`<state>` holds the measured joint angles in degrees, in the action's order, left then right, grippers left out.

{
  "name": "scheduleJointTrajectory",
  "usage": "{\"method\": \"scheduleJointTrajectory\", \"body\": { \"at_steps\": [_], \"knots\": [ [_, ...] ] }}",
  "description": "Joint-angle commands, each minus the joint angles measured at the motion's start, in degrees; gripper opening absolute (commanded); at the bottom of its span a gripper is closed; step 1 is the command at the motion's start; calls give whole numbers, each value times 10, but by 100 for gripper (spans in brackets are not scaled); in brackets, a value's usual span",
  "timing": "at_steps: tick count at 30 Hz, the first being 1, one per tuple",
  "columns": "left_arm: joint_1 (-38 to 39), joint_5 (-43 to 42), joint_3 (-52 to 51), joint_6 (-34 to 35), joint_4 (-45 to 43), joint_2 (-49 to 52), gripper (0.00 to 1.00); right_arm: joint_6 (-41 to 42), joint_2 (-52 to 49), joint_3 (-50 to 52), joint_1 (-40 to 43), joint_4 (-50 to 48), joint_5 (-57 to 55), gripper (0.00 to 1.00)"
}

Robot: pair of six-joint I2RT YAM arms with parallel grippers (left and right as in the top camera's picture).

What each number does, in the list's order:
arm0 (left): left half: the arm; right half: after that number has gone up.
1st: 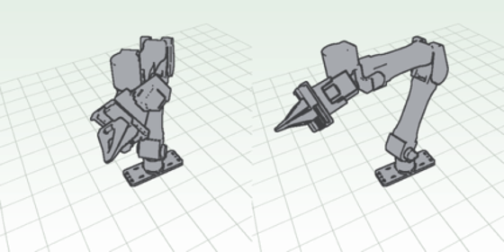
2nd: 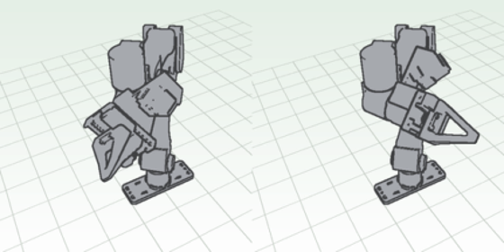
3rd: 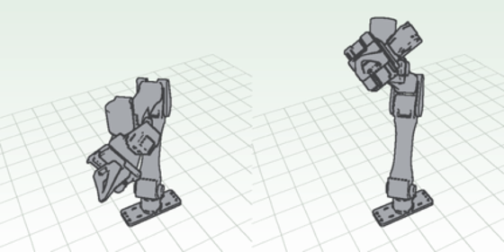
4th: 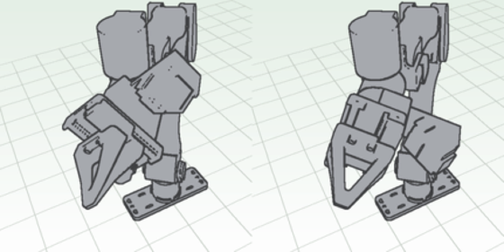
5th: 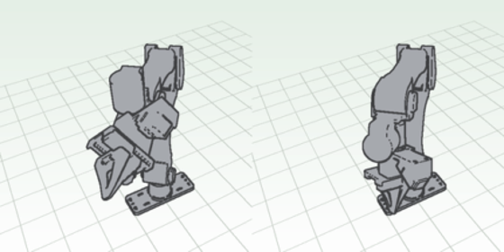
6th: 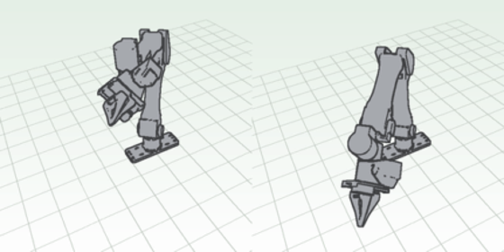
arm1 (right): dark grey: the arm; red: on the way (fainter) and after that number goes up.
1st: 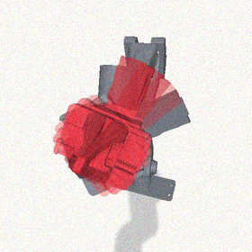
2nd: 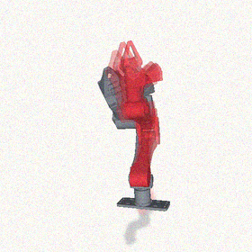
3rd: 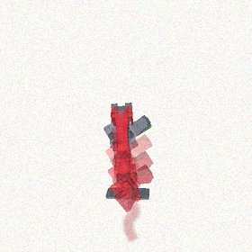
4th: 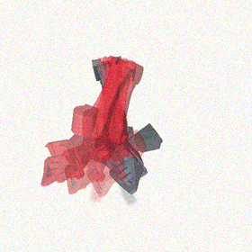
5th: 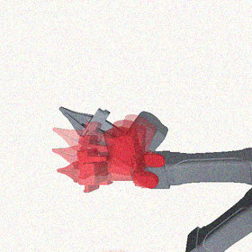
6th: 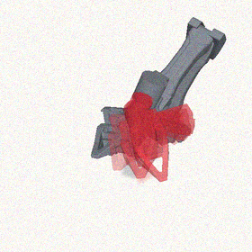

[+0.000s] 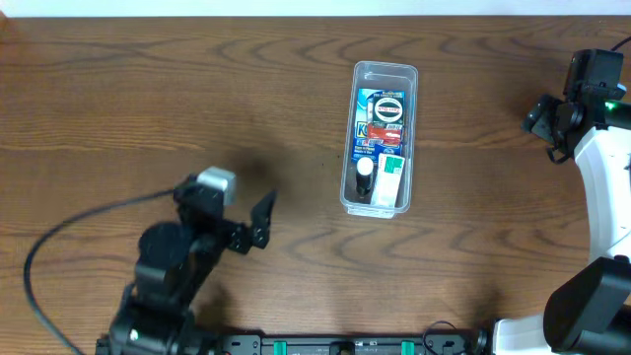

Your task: Pack container

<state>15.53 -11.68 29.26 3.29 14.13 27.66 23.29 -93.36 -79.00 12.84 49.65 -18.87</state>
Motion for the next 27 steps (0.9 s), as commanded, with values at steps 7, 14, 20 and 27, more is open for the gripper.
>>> {"method": "scheduleJointTrajectory", "body": {
  "at_steps": [7, 14, 20, 27],
  "knots": [
    [-107, -33, -135, -16, -49, -177, 98, 7, -3, 0, 2, 0, -6, 99],
    [-151, -26, -160, -16, -106, -247, 98, 7, -3, 0, 2, 0, -6, 99],
    [-161, -26, -165, -18, -111, -276, 98, 7, -3, 0, 2, 0, -6, 99],
    [-161, -26, -205, -18, -173, -276, 98, 7, -3, 0, 2, 0, -6, 99]
  ]
}}
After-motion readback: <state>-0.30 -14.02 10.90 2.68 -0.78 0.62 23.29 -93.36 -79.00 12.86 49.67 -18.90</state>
